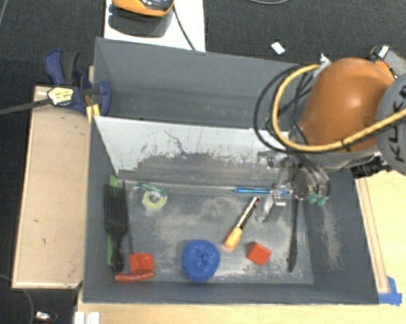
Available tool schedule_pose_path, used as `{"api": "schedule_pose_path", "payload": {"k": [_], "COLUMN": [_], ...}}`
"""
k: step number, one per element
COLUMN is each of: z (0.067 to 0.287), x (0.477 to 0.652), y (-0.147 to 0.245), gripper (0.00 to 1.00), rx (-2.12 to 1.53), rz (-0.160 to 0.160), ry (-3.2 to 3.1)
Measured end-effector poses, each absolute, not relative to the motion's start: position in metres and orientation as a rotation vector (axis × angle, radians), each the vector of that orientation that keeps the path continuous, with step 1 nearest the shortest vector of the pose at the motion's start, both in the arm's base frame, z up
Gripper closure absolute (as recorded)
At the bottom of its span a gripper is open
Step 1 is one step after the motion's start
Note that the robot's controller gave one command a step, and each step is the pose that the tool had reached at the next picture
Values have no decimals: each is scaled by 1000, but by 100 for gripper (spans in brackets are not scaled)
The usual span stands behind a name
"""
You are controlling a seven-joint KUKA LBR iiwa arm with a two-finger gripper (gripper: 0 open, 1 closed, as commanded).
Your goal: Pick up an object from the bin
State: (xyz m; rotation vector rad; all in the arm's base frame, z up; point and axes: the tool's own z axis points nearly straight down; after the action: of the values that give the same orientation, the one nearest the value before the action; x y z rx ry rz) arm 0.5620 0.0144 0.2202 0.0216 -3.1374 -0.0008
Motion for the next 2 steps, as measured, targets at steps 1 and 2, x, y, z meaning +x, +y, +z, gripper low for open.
{"api": "schedule_pose_path", "payload": {"k": [1, 2], "z": [224, 175], "x": [564, 571], "y": [14, 8], "gripper": [0, 0], "rx": [21, 298], "rz": [-1, 0], "ry": [-3146, -3134]}}
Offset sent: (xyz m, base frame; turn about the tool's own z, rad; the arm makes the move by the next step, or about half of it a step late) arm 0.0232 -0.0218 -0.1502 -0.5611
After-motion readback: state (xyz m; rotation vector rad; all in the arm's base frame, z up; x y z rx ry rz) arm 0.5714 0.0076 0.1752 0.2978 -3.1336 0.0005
